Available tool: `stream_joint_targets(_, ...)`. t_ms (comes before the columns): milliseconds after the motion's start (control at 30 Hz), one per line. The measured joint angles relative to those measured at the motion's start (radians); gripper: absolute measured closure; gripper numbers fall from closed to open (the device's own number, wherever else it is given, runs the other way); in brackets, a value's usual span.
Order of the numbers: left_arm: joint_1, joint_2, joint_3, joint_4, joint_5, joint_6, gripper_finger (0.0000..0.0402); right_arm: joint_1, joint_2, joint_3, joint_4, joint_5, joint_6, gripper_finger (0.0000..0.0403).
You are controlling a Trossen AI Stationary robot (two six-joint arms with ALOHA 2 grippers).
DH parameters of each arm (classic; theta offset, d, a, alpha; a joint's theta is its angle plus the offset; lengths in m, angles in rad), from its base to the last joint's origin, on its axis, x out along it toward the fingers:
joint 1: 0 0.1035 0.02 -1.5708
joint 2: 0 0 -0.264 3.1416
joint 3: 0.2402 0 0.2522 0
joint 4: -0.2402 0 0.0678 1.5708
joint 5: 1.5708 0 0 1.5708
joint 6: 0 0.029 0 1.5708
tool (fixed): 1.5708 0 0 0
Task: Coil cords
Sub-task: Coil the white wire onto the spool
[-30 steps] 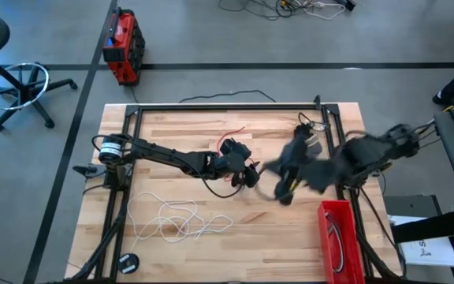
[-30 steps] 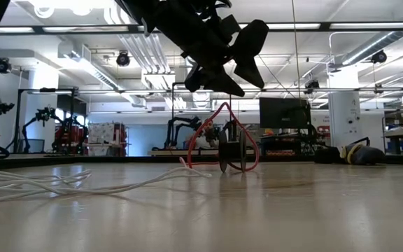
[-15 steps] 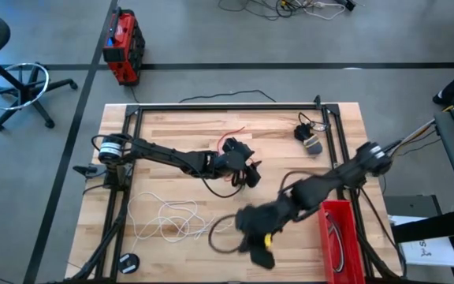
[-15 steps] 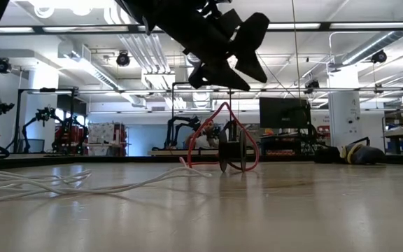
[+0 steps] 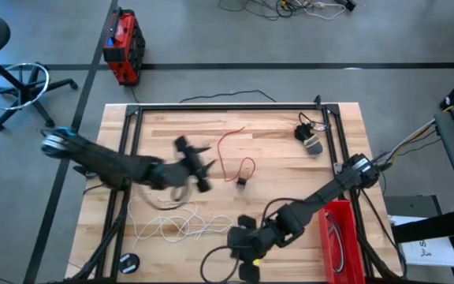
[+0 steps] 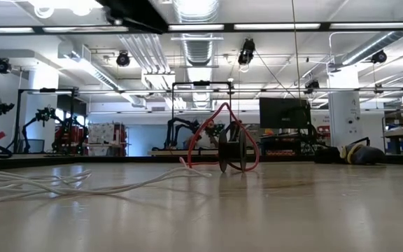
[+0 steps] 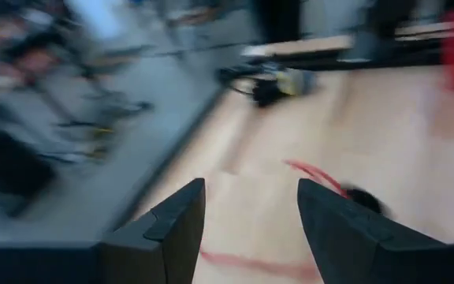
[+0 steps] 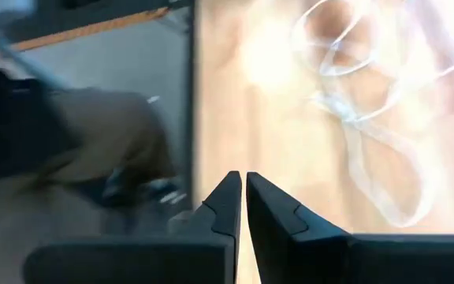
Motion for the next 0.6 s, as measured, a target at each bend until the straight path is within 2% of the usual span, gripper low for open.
stream_joint_targets(100, -0.097, -0.182, -0.089, -0.093, 0.073, -0.144, 0.0206, -0.007, 0.021, 0.0, 0.019, 0.089, -0.069, 0.0386)
stream_joint_targets(233, -0.239, -0.325, -0.125, -0.197, 0.144, -0.336, 0.0207, -0.026, 0.066, 0.0, 0.077, 0.094, -0.131, 0.0365)
stream_joint_targets(433, -0.423, -0.314, -0.105, -0.303, 0.278, -0.562, 0.0219, -0.062, 0.156, 0.001, 0.154, 0.102, -0.22, 0.0293)
stream_joint_targets(500, -0.471, -0.275, -0.093, -0.336, 0.351, -0.648, 0.0226, -0.072, 0.187, 0.006, 0.176, 0.102, -0.241, 0.027)
stream_joint_targets(600, -0.533, -0.187, -0.055, -0.422, 0.513, -0.795, 0.024, -0.081, 0.23, 0.013, 0.209, 0.135, -0.279, 0.0247)
